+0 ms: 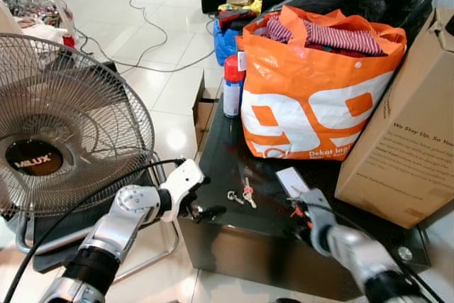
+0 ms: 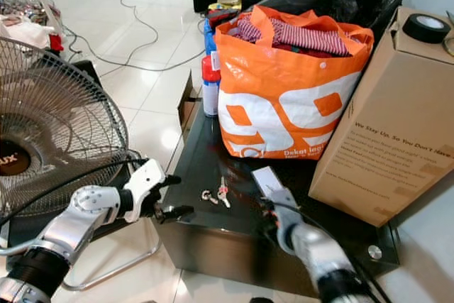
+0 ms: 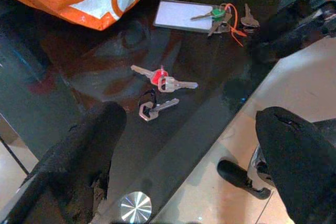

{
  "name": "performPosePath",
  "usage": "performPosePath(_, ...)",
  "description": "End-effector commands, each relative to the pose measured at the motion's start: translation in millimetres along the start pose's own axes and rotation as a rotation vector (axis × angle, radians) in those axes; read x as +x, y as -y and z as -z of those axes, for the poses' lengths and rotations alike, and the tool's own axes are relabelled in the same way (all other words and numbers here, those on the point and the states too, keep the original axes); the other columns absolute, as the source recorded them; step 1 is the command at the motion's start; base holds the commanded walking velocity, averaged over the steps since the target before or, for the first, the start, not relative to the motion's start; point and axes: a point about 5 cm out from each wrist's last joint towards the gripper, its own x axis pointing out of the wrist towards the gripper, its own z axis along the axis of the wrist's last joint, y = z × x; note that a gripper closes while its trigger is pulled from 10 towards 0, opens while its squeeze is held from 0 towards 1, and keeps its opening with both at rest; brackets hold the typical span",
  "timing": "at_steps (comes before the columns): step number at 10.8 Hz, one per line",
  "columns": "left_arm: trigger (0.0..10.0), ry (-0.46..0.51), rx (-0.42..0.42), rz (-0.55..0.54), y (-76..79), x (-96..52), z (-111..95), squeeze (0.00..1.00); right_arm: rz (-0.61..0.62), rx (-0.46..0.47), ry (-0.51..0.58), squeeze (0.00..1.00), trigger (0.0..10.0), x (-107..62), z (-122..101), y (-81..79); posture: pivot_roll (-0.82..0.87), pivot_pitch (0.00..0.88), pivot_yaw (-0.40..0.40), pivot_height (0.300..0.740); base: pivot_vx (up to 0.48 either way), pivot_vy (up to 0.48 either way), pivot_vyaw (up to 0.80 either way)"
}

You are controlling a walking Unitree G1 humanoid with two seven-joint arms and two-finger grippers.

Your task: Hang keys on a hook

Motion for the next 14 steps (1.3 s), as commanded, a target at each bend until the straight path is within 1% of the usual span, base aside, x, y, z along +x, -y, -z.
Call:
performPosePath(1,10.0,-0.012,0.013,0.008,-1.9,0.9,-1,0.00,-0.021,-0.015,0.004,0.00,10.0,-3.6,-1,-0.9,-0.22,0.000,0.043,0.740,0.000,0.000,0.00)
performPosePath(3,10.0,-0.014,0.015,0.008,-2.7,0.4,-1,0.00,-0.045,-0.008,0.076,0.00,10.0,-10.8,-12,-5.6,-0.22,0.000,0.047,0.740,0.000,0.000,0.00)
performPosePath(4,10.0,-0.016,0.017,0.009,-3.3,-0.1,-1,0.00,-0.022,0.017,0.150,0.00,10.0,-13.1,-24,-9.0,-0.22,0.000,0.049,0.740,0.000,0.000,0.00)
performPosePath(5,10.0,-0.017,0.019,0.010,-3.4,-0.1,-1,0.00,0.003,0.047,0.199,1.00,10.0,-12.3,-33,-12.0,-0.22,0.000,0.050,0.740,0.000,0.000,0.00)
performPosePath(6,10.0,-0.017,0.022,0.013,-3.7,0.0,-2,0.00,0.092,0.076,0.232,1.00,10.0,-7.5,-42,-16.7,-0.21,0.000,0.052,0.740,0.000,0.000,0.00)
performPosePath(7,10.0,-0.018,0.024,0.014,-3.9,-0.2,-1,0.00,0.170,0.097,0.240,1.00,10.0,-3.4,-45,-17.5,-0.21,0.000,0.053,0.740,0.000,0.000,0.00)
performPosePath(8,10.0,-0.019,0.025,0.015,-3.9,-0.5,-1,0.00,0.271,0.149,0.210,0.92,10.0,0.6,-43,-14.0,-0.21,0.000,0.052,0.740,0.000,0.000,0.00)
performPosePath(9,10.0,-0.019,0.026,0.017,-3.7,-0.6,-1,0.00,0.333,0.201,0.180,0.00,10.0,3.6,-42,-12.6,-0.21,0.000,0.052,0.740,0.000,0.000,0.00)
performPosePath(11,10.0,-0.018,0.026,0.017,-3.6,-1.3,-1,0.00,0.355,0.304,0.149,0.00,10.0,8.0,-39,-16.2,-0.21,0.000,0.049,0.740,0.000,0.000,0.00)
performPosePath(13,10.0,-0.018,0.026,0.017,-4.2,-1.6,-1,0.00,0.325,0.373,0.137,0.00,10.0,12.7,-36,-20.7,-0.21,0.000,0.051,0.740,0.000,0.000,0.00)
performPosePath(14,10.0,-0.019,0.027,0.018,-4.7,-1.9,-1,0.00,0.286,0.411,0.143,0.00,8.3,16.3,-37,-24.9,-0.20,0.000,0.054,0.740,0.000,0.000,0.00)
